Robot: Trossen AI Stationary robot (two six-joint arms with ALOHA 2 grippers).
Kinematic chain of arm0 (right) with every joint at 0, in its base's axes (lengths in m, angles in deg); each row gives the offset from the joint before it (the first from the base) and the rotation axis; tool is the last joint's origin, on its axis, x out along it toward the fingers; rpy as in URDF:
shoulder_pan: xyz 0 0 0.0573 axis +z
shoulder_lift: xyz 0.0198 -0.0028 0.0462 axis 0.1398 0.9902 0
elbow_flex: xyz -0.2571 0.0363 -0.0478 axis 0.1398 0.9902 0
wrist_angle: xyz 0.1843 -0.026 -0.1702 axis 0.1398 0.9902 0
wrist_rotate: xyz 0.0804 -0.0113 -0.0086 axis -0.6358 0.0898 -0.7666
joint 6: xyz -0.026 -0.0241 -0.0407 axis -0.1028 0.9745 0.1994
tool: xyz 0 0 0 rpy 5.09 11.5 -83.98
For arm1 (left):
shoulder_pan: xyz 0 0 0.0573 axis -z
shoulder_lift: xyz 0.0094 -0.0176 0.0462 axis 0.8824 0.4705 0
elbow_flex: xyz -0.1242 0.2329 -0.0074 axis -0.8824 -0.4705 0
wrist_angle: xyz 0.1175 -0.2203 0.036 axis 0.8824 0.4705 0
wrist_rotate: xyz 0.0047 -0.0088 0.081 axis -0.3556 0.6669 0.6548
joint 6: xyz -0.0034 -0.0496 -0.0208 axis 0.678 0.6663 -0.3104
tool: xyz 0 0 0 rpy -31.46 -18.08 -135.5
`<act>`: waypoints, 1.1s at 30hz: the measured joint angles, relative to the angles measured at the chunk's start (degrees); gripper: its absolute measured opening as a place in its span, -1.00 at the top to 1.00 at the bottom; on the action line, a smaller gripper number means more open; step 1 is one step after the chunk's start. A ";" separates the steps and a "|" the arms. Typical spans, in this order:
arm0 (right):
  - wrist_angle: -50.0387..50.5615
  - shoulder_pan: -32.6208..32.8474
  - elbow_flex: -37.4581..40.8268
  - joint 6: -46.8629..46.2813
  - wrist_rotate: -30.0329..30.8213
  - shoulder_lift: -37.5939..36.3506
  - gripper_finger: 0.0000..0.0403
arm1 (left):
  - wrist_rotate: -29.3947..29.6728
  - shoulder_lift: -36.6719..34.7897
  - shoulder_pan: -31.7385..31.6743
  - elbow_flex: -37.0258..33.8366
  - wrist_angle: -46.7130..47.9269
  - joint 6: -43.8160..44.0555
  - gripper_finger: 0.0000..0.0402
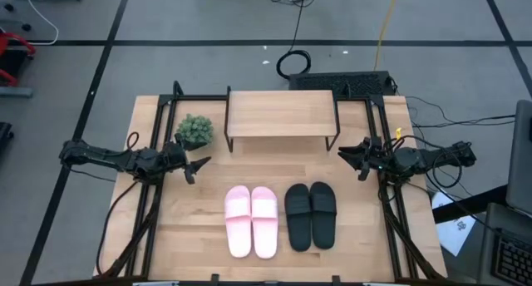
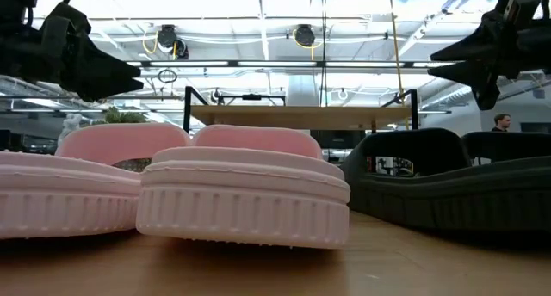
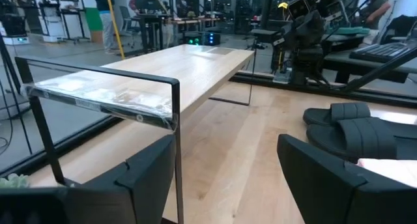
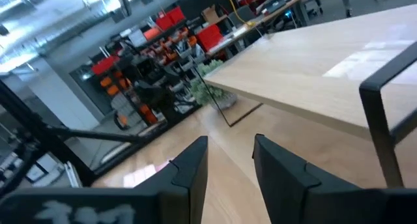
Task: Pick and place slides into the shelf
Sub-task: Put the right black slipper on the shelf
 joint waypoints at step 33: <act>-48.46 0.02 -0.06 13.10 -8.25 5.37 0.43 | -4.58 0.00 -0.05 5.63 -27.43 25.46 -0.35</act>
